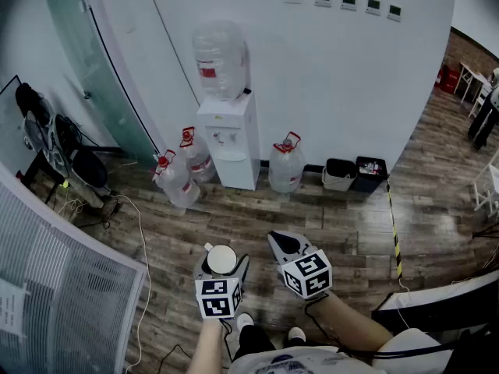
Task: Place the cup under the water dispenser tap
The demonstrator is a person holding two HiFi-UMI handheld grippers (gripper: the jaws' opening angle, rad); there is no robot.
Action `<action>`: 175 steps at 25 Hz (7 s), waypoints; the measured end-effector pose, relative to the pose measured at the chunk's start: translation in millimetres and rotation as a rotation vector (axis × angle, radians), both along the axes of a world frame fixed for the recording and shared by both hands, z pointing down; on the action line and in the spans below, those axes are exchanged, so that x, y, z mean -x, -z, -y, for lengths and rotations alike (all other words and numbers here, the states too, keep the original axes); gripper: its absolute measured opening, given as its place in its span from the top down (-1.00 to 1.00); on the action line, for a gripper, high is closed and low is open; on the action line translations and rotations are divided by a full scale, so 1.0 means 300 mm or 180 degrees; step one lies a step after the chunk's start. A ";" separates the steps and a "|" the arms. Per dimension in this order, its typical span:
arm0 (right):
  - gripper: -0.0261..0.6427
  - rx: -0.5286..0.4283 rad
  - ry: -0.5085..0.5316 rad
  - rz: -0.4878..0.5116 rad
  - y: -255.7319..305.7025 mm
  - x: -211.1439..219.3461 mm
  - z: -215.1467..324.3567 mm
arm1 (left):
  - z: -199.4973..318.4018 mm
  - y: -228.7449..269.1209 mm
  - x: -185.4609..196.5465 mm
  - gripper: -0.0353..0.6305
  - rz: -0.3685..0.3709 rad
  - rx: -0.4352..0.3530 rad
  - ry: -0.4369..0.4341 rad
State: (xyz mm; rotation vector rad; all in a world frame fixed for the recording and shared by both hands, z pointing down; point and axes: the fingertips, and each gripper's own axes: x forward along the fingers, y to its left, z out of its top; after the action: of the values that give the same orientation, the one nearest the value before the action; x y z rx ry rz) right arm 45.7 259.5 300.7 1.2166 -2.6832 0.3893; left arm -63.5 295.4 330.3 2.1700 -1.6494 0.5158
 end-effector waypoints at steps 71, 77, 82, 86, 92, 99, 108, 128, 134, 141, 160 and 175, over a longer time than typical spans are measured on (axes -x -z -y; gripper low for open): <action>0.86 0.0142 -0.0514 -0.0097 -0.061 0.236 0.902 | 0.949 -0.011 0.243 -0.46 -0.0171 0.0071 -0.0450; 0.86 0.0161 -0.0501 -0.0018 -0.122 0.228 0.989 | 1.031 -0.072 0.227 -0.46 -0.0103 0.0086 -0.0468; 0.86 0.0225 -0.0490 -0.0020 -0.200 0.233 1.148 | 1.186 -0.132 0.237 -0.46 -0.0064 0.0112 -0.0459; 0.86 0.0309 -0.0471 -0.0030 -0.276 0.237 1.301 | 1.344 -0.198 0.246 -0.46 -0.0040 0.0167 -0.0448; 0.86 0.0339 -0.0411 0.0047 -0.394 0.243 1.558 | 1.615 -0.333 0.241 -0.46 -0.0023 0.0214 -0.0453; 0.86 0.0469 -0.0449 -0.0042 -0.605 0.248 1.864 | 1.911 -0.556 0.255 -0.46 -0.0008 0.0359 -0.0353; 0.86 0.0549 -0.0406 -0.0060 -0.930 0.300 2.125 | 2.193 -0.879 0.283 -0.46 0.0076 0.0392 -0.0260; 0.86 0.0585 -0.0310 -0.0163 -1.438 0.345 2.434 | 2.583 -1.412 0.322 -0.46 0.0194 0.0461 -0.0066; 0.86 0.0584 -0.0277 -0.0147 -1.492 0.359 2.489 | 2.674 -1.490 0.324 -0.46 0.0160 0.0457 -0.0032; 0.86 0.0674 -0.0247 -0.0153 -1.557 0.375 2.486 | 2.735 -1.586 0.335 -0.46 0.0136 0.0487 0.0035; 0.86 0.0772 -0.0272 -0.0201 -1.626 0.352 2.520 | 2.830 -1.677 0.323 -0.46 0.0107 0.0531 0.0074; 0.86 0.0778 -0.0288 -0.0231 -1.636 0.369 2.507 | 2.829 -1.697 0.315 -0.46 0.0058 0.0412 0.0103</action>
State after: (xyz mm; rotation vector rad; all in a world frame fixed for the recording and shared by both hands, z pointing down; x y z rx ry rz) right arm -65.0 -492.6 791.4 1.2543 -2.4397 0.6513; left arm -158.1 -553.3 839.3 2.0481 -1.6112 0.6169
